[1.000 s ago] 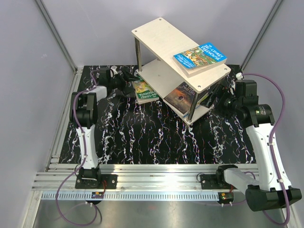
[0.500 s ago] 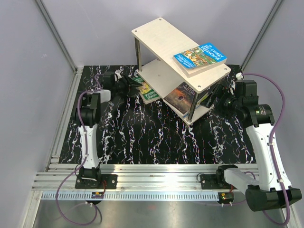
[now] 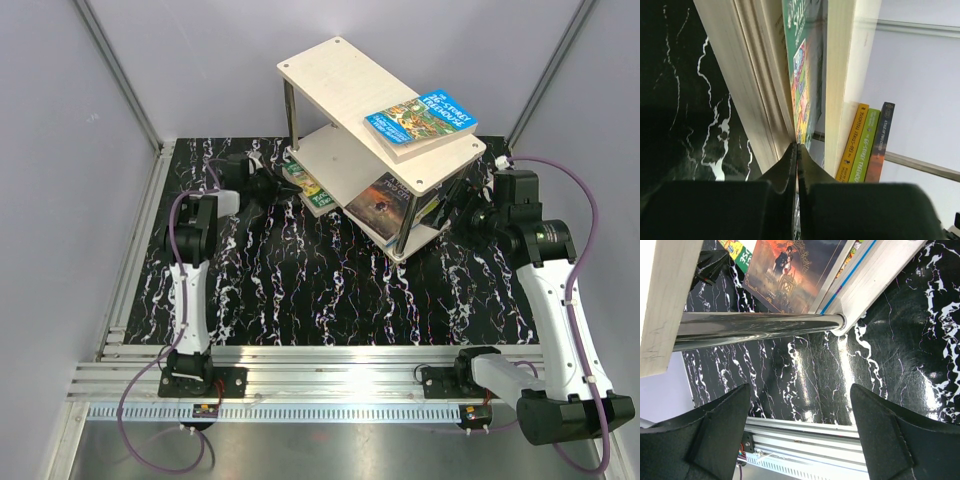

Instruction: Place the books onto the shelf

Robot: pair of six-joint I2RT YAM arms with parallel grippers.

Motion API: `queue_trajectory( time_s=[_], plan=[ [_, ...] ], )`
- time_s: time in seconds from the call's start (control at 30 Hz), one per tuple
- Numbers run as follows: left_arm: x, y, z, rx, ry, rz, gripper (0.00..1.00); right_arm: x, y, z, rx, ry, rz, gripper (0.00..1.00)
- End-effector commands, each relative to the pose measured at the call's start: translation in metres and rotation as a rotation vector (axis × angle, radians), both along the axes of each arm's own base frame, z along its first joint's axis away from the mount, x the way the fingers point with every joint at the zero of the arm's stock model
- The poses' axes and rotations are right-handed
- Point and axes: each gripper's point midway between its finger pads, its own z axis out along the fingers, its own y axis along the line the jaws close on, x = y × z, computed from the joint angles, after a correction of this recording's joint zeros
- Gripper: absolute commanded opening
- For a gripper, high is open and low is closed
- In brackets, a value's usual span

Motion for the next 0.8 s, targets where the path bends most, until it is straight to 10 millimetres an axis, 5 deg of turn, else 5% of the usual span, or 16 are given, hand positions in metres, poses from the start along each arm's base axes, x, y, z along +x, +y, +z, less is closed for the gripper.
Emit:
queue_trajectory(
  time_s=[0.0, 0.23, 0.47, 0.6, 0.67, 0.77],
  plan=[
    [0.017, -0.011, 0.006, 0.004, -0.038, 0.027, 0.00, 0.000, -0.001, 0.004, -0.011, -0.028, 0.001, 0.88],
    [0.028, -0.014, 0.013, -0.002, -0.071, 0.047, 0.00, 0.000, -0.002, 0.004, -0.015, -0.029, -0.002, 0.88],
    [0.010, 0.057, 0.008, 0.145, -0.012, 0.117, 0.00, -0.004, -0.005, 0.003, -0.027, -0.031, -0.012, 0.88],
    [-0.019, 0.099, -0.001, 0.232, 0.038, 0.147, 0.00, -0.003, -0.002, -0.003, -0.015, -0.016, -0.002, 0.88],
    [-0.024, 0.114, 0.009, 0.227, 0.023, 0.166, 0.00, -0.002, 0.000, -0.005, -0.007, -0.014, 0.008, 0.88],
    [-0.029, 0.106, 0.025, 0.201, -0.045, 0.115, 0.00, 0.002, 0.004, -0.007, 0.006, -0.012, 0.021, 0.88]
  ],
)
